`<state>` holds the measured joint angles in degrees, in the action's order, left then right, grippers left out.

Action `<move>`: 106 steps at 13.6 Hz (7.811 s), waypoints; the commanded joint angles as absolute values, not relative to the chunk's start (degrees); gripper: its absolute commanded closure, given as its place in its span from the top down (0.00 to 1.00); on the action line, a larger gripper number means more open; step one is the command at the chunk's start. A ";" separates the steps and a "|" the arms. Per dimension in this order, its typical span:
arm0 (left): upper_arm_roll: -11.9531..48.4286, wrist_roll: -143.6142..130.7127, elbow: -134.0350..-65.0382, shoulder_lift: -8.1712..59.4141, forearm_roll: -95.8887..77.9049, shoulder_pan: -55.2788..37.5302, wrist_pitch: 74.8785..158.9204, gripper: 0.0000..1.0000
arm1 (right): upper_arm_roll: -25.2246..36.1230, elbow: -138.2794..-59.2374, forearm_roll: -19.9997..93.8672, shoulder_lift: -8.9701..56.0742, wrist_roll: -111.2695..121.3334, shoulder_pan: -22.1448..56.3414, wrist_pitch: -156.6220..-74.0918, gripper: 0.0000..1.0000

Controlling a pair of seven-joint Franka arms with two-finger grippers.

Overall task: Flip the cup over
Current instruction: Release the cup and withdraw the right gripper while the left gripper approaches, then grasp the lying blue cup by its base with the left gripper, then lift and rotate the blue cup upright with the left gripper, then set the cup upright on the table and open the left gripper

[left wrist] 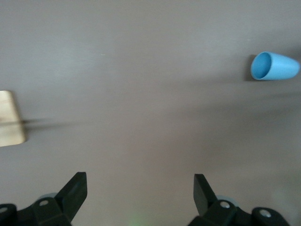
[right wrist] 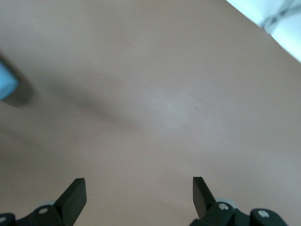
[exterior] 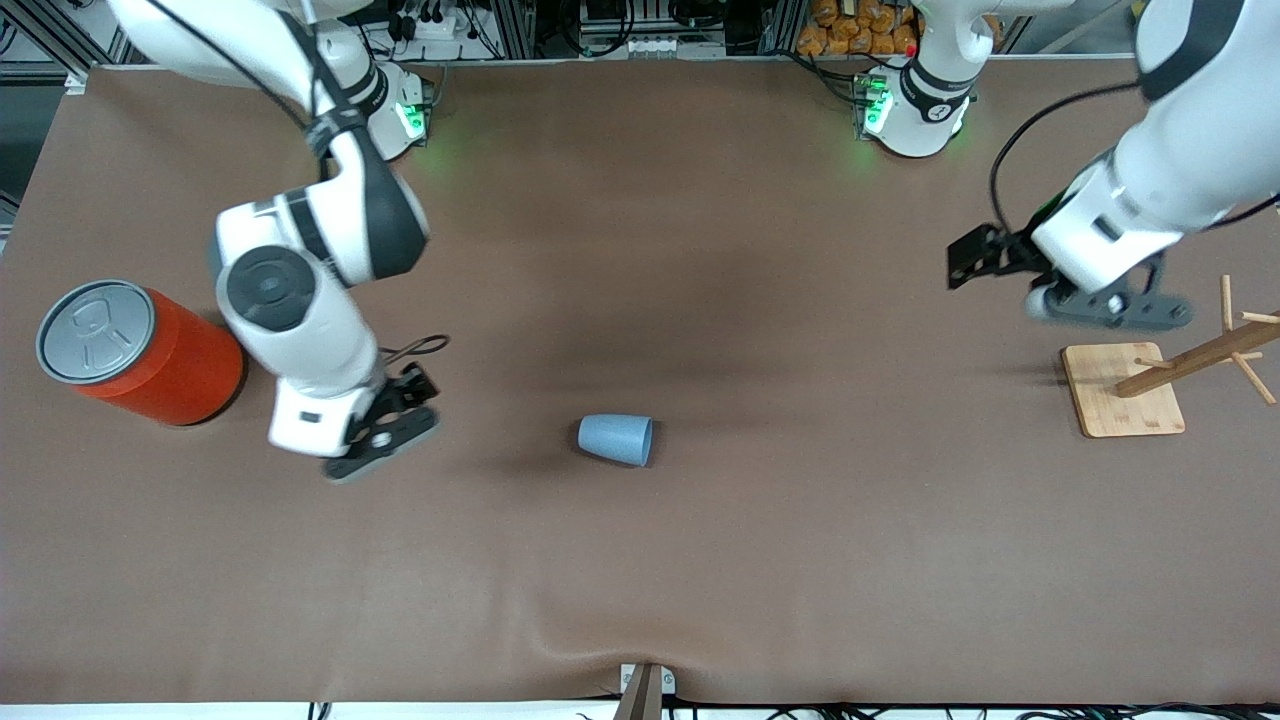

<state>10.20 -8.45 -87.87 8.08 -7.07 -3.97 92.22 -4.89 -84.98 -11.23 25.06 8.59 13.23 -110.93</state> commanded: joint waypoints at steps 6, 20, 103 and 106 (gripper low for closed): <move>10.37 -8.35 -86.84 26.96 -26.59 -10.62 111.95 1.00 | -6.15 -87.45 -6.35 15.31 -2.33 2.99 -100.73 1.00; 10.28 26.53 -86.48 49.64 -76.01 -15.47 118.48 1.00 | -6.33 -89.65 0.09 -0.97 1.14 -5.10 -84.29 1.00; 2.81 1.85 -91.17 16.63 5.80 -5.98 107.08 1.00 | -6.24 -88.16 1.14 1.14 0.53 -7.29 -88.68 1.00; 0.88 0.97 -86.66 10.13 5.01 -5.98 100.74 1.00 | -6.24 -88.24 1.23 1.32 0.53 -7.38 -89.91 1.00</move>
<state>1.79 1.23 -88.08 13.89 4.50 -6.21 104.11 -5.81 -88.30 0.43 1.21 0.34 -6.87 -88.91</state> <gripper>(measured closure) 0.000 0.000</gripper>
